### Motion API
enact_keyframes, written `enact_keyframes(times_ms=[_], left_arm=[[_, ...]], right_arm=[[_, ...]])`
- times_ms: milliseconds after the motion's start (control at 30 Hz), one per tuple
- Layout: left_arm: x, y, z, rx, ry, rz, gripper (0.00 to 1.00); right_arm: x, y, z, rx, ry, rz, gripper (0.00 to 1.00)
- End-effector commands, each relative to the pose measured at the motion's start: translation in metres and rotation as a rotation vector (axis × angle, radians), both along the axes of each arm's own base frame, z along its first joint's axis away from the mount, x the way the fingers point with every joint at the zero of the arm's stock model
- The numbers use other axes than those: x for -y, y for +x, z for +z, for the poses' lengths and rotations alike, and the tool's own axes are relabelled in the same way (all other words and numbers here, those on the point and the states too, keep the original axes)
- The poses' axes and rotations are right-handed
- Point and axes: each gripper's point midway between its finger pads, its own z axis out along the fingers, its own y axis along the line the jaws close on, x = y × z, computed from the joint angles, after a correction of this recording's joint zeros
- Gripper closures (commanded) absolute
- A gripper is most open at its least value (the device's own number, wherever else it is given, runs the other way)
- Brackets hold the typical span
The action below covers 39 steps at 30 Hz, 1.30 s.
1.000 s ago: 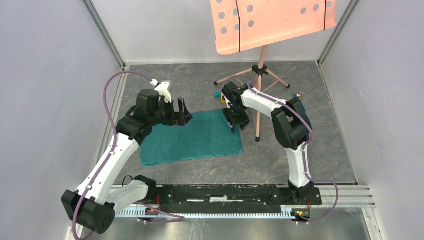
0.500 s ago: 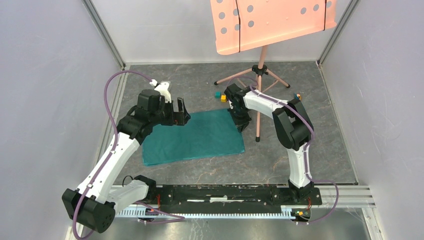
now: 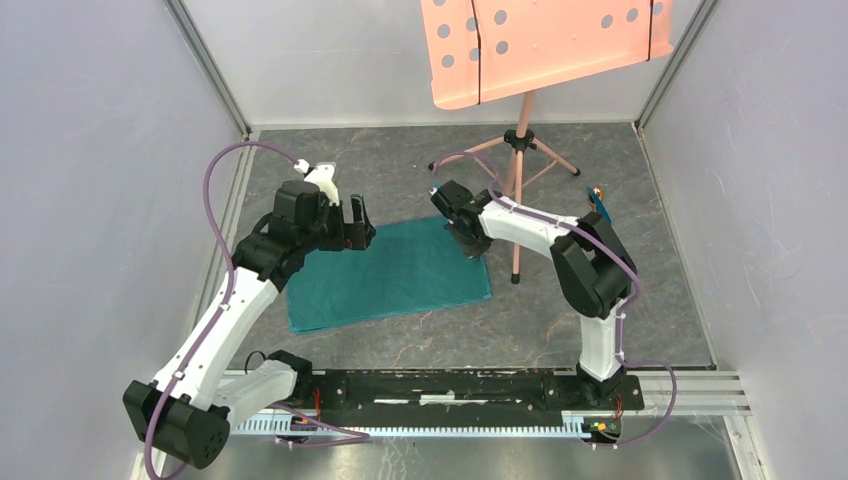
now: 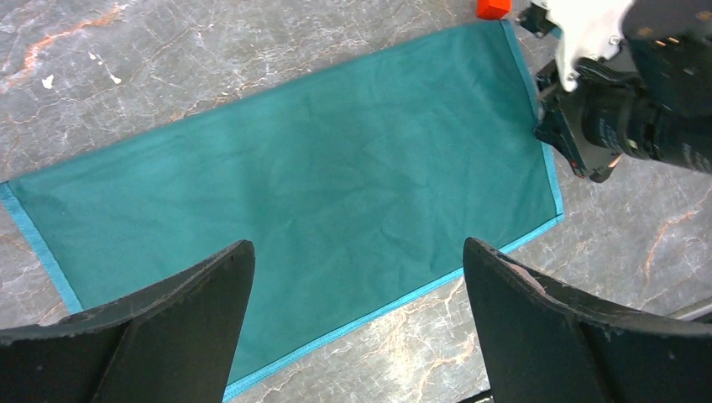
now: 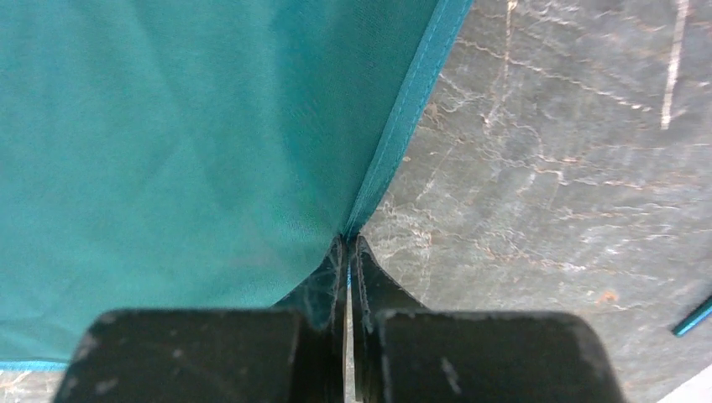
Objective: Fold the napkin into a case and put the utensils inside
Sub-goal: Pick up the rectangle-folded napkin from the center of the board, then fold the rectangle-folded napkin at the center of the board.
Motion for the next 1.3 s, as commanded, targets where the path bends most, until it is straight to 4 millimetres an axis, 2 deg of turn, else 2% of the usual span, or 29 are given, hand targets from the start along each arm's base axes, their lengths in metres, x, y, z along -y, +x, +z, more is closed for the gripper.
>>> enact_keyframes(times_ms=[0, 133, 267, 467, 567, 667, 767, 867, 1033, 1167, 1267], left_arm=[[-0.006, 0.004, 0.017, 0.074, 0.003, 0.026, 0.0], [-0.007, -0.002, 0.02, 0.067, -0.022, 0.046, 0.0], [-0.008, -0.011, 0.016, 0.05, -0.059, 0.068, 0.0], [-0.005, -0.02, 0.009, 0.018, -0.102, 0.075, 0.0], [-0.006, -0.021, 0.008, 0.013, -0.099, 0.079, 0.0], [-0.008, -0.019, 0.008, 0.017, -0.092, 0.09, 0.0], [-0.018, -0.018, 0.012, 0.031, -0.07, 0.147, 0.0], [-0.049, -0.021, 0.022, 0.069, -0.025, 0.308, 0.0], [-0.092, -0.043, 0.065, 0.258, -0.024, 0.471, 0.0], [-0.116, -0.064, 0.091, 0.368, -0.044, 0.556, 0.0], [-0.125, -0.076, 0.098, 0.418, -0.067, 0.58, 0.0]], right_arm=[[-0.001, 0.021, 0.058, 0.222, 0.024, 0.008, 1.0], [-0.004, 0.013, 0.075, 0.249, 0.059, 0.044, 1.0], [-0.008, 0.003, 0.081, 0.236, 0.086, 0.103, 1.0], [-0.005, 0.003, 0.092, 0.265, 0.08, 0.156, 1.0], [-0.025, 0.001, 0.1, 0.28, 0.129, 0.227, 1.0], [-0.061, -0.005, 0.108, 0.276, 0.202, 0.295, 1.0], [-0.114, -0.02, 0.114, 0.254, 0.34, 0.333, 1.0], [-0.17, -0.036, 0.119, 0.207, 0.527, 0.368, 1.0], [-0.249, -0.054, 0.131, 0.133, 0.813, 0.398, 1.0], [-0.294, -0.057, 0.138, 0.107, 0.934, 0.412, 1.0], [-0.321, -0.062, 0.138, 0.066, 0.995, 0.431, 1.0]])
